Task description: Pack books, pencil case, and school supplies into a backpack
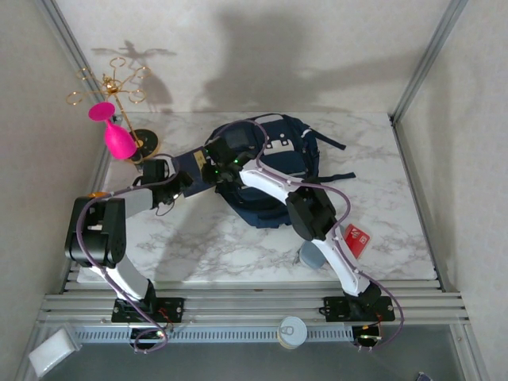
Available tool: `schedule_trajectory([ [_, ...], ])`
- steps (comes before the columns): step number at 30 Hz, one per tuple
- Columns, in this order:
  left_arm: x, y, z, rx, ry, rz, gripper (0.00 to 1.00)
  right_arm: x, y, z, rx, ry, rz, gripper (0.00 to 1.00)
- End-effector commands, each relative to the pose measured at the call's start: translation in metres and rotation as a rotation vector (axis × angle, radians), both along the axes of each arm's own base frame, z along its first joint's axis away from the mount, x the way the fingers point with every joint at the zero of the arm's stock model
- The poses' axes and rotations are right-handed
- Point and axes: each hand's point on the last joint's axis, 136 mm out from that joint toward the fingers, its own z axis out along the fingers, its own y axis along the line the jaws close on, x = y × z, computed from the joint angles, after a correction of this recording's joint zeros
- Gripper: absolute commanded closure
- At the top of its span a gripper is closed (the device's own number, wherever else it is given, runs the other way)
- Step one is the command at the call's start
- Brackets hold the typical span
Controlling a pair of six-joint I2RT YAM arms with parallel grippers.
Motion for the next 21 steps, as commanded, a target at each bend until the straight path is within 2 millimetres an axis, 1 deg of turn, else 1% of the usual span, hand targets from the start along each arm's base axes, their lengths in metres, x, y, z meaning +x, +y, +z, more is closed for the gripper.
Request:
schedule_trajectory([
  [1,0.018,-0.012,0.009,-0.065,-0.052,-0.051,0.36,0.009,-0.017,-0.028,-0.079,0.028,-0.03,0.71],
  [4,0.019,-0.016,0.003,-0.09,-0.048,-0.057,0.37,0.013,-0.026,-0.041,-0.082,0.049,-0.055,0.73],
  [8,0.023,-0.027,-0.002,-0.166,-0.051,-0.082,0.4,0.013,-0.034,-0.059,-0.089,0.088,-0.068,0.75],
  [10,0.025,-0.032,0.002,-0.2,-0.069,-0.087,0.41,0.012,-0.037,-0.067,-0.104,0.098,-0.071,0.77],
  [13,0.027,-0.036,0.018,-0.242,-0.117,-0.085,0.41,0.01,-0.044,-0.076,-0.13,0.111,-0.088,0.78],
  [14,0.027,-0.035,0.024,-0.238,-0.13,-0.077,0.4,0.009,-0.046,-0.079,-0.137,0.115,-0.093,0.79],
  [15,0.024,-0.03,0.024,-0.217,-0.111,-0.052,0.39,0.009,-0.047,-0.078,-0.135,0.115,-0.095,0.79],
  [17,0.019,-0.016,0.021,-0.155,-0.076,0.011,0.32,0.009,-0.047,-0.078,-0.136,0.115,-0.095,0.79],
  [19,0.013,-0.008,0.02,-0.122,-0.067,0.047,0.32,0.01,-0.047,-0.077,-0.133,0.113,-0.095,0.79],
  [21,0.01,-0.002,0.02,-0.093,-0.068,0.078,0.29,0.01,-0.048,-0.077,-0.138,0.109,-0.097,0.79],
])
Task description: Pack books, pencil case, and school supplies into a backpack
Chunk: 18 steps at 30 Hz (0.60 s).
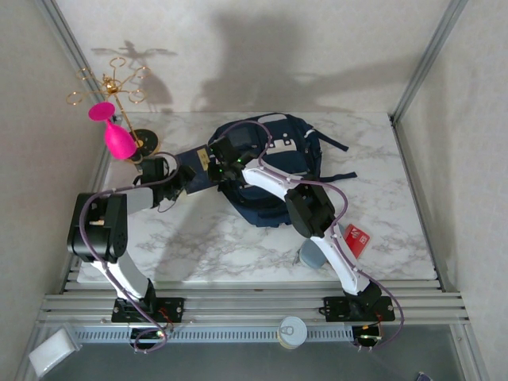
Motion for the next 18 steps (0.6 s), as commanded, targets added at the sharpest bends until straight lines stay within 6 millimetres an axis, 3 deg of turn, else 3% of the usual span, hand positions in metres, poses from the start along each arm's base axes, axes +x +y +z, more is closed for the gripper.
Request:
schedule_trajectory([
  [1,-0.006,0.011,0.003,0.045,0.009,0.069,0.28,-0.006,-0.033,-0.055,-0.136,0.089,-0.053,0.79],
  [6,-0.008,-0.001,-0.015,0.006,0.054,0.053,0.28,-0.006,-0.031,-0.052,-0.124,0.087,-0.049,0.8],
  [18,-0.002,-0.028,-0.022,-0.028,0.081,0.014,0.26,-0.009,-0.03,-0.05,-0.109,0.094,-0.041,0.81],
])
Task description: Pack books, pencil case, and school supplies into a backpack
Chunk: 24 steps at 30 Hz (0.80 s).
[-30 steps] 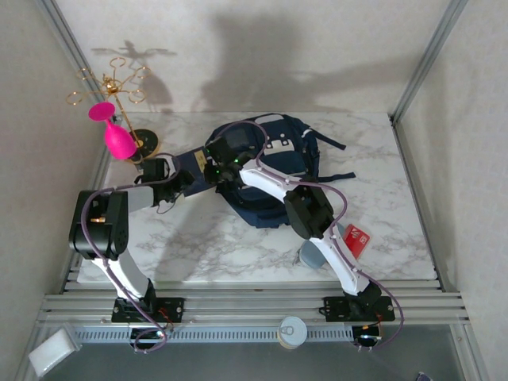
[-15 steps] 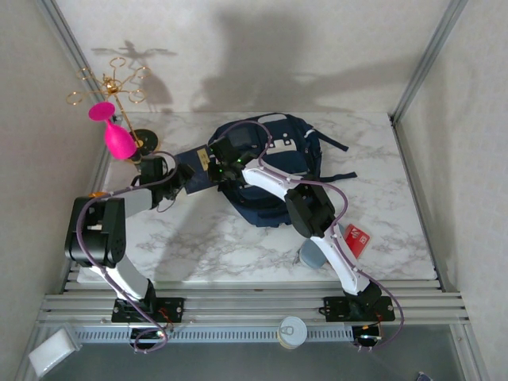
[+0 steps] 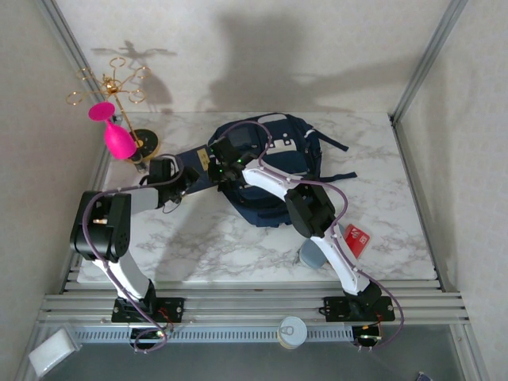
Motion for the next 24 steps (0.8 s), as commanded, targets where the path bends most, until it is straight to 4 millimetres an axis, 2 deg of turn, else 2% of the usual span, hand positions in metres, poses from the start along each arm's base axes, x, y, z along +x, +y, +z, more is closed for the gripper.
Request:
schedule_trajectory([
  [1,0.002,-0.021,-0.001,-0.078,-0.001,-0.034,0.26,-0.01,-0.031,-0.049,-0.115,0.098,-0.042,0.81],
  [7,0.02,-0.047,0.059,-0.271,-0.176,-0.102,0.29,-0.01,-0.036,-0.052,-0.095,0.118,-0.05,0.81],
  [14,0.026,-0.051,0.096,-0.297,-0.262,-0.112,0.35,-0.009,-0.041,-0.055,-0.079,0.135,-0.064,0.81],
  [18,0.024,-0.049,0.091,-0.27,-0.255,-0.1,0.41,-0.007,-0.04,-0.053,-0.069,0.135,-0.064,0.81],
  [24,0.026,-0.048,0.062,-0.246,-0.177,-0.105,0.56,-0.007,-0.038,-0.049,-0.062,0.13,-0.061,0.81],
])
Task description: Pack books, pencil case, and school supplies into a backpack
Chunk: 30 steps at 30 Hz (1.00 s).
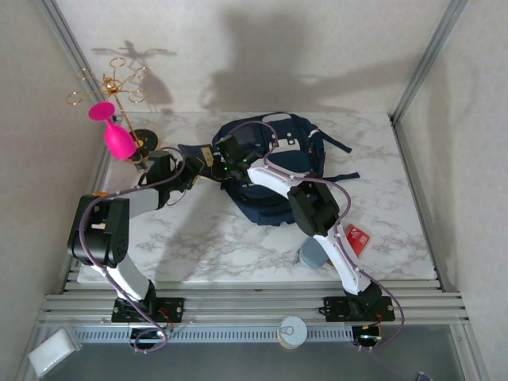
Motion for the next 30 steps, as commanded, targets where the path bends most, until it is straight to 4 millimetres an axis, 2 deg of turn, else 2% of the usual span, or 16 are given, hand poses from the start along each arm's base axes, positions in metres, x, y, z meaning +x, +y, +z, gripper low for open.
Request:
schedule_trajectory([
  [1,0.007,-0.008,0.001,0.003,-0.014,-0.038,0.6,-0.017,-0.028,-0.048,-0.113,0.125,-0.025,0.81],
  [7,0.005,-0.003,-0.012,0.074,0.029,-0.059,0.83,-0.017,-0.029,-0.033,-0.104,0.108,-0.026,0.8],
  [9,0.004,-0.001,-0.011,0.077,0.032,-0.066,0.91,-0.015,-0.03,-0.021,-0.089,0.091,-0.03,0.79],
  [12,0.002,0.002,-0.002,0.095,0.02,-0.072,1.0,-0.014,-0.031,0.01,-0.037,0.066,-0.029,0.73],
  [15,0.002,0.005,0.02,0.117,-0.019,-0.073,1.0,-0.019,-0.033,0.051,0.04,0.034,-0.014,0.67],
  [19,-0.002,0.002,0.067,0.121,-0.124,-0.08,1.0,-0.032,-0.053,0.096,0.165,0.031,-0.02,0.57],
  [20,-0.005,-0.002,0.082,0.125,-0.162,-0.098,1.0,-0.042,-0.056,0.105,0.197,0.032,-0.008,0.53],
  [21,-0.009,-0.006,0.093,0.133,-0.187,-0.121,1.0,-0.04,-0.071,0.113,0.218,0.024,-0.022,0.47],
  [23,-0.016,-0.014,0.117,0.153,-0.231,-0.169,1.0,-0.052,-0.088,0.125,0.257,0.022,-0.008,0.35],
  [26,-0.031,-0.038,0.151,0.173,-0.321,-0.229,1.0,-0.07,-0.11,0.154,0.396,0.059,0.032,0.27],
  [30,-0.052,-0.08,0.202,0.131,-0.464,-0.309,1.0,-0.096,-0.142,0.204,0.525,0.014,0.092,0.19],
])
